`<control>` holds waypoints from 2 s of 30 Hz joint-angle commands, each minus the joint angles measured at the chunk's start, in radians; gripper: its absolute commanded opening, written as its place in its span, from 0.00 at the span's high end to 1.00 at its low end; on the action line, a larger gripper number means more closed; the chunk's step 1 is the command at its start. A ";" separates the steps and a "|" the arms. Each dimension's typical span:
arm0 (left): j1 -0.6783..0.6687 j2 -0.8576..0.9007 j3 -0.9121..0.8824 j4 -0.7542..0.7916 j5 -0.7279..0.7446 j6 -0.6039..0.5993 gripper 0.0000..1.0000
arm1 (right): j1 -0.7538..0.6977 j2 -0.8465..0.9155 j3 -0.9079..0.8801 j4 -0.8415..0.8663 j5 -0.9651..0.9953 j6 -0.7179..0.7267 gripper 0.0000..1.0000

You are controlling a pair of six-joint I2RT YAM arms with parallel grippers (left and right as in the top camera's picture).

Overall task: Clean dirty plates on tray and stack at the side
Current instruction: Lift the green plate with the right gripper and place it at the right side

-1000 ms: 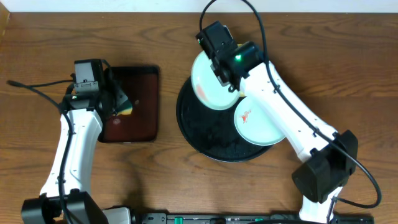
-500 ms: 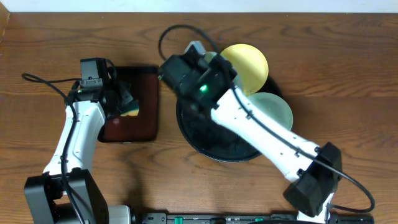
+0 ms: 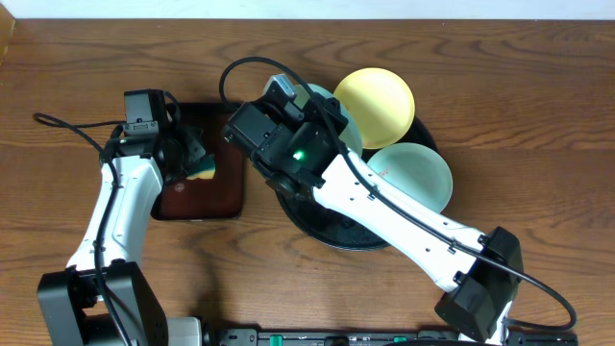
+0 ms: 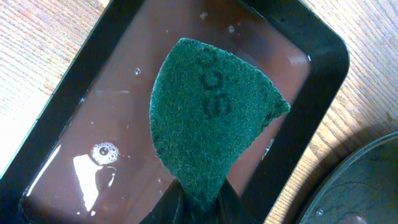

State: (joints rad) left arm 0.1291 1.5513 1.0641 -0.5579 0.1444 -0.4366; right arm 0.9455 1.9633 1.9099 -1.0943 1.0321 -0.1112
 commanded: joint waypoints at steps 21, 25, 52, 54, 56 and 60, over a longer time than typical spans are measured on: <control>0.002 -0.003 -0.013 -0.006 0.005 0.013 0.92 | -0.078 -0.016 0.016 0.006 -0.077 0.036 0.99; 0.002 -0.003 -0.013 -0.008 0.005 0.013 0.92 | -0.095 -0.016 0.016 0.002 -0.147 0.036 0.99; 0.002 -0.003 -0.013 -0.006 0.005 0.013 0.92 | -0.398 -0.031 0.016 0.057 -0.678 0.325 0.99; 0.002 -0.003 -0.013 -0.005 0.005 0.013 0.92 | -0.455 -0.039 0.016 0.058 -0.793 0.345 0.99; 0.002 -0.003 -0.013 -0.006 0.005 0.013 0.92 | -0.543 -0.044 0.016 0.059 -0.964 0.366 0.99; 0.002 -0.003 -0.013 -0.006 0.005 0.013 0.92 | -0.756 -0.040 0.016 0.059 -1.311 0.369 0.99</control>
State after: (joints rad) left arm 0.1291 1.5513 1.0618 -0.5671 0.1516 -0.4366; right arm 0.3286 1.9617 1.9102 -1.0344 0.0410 0.2150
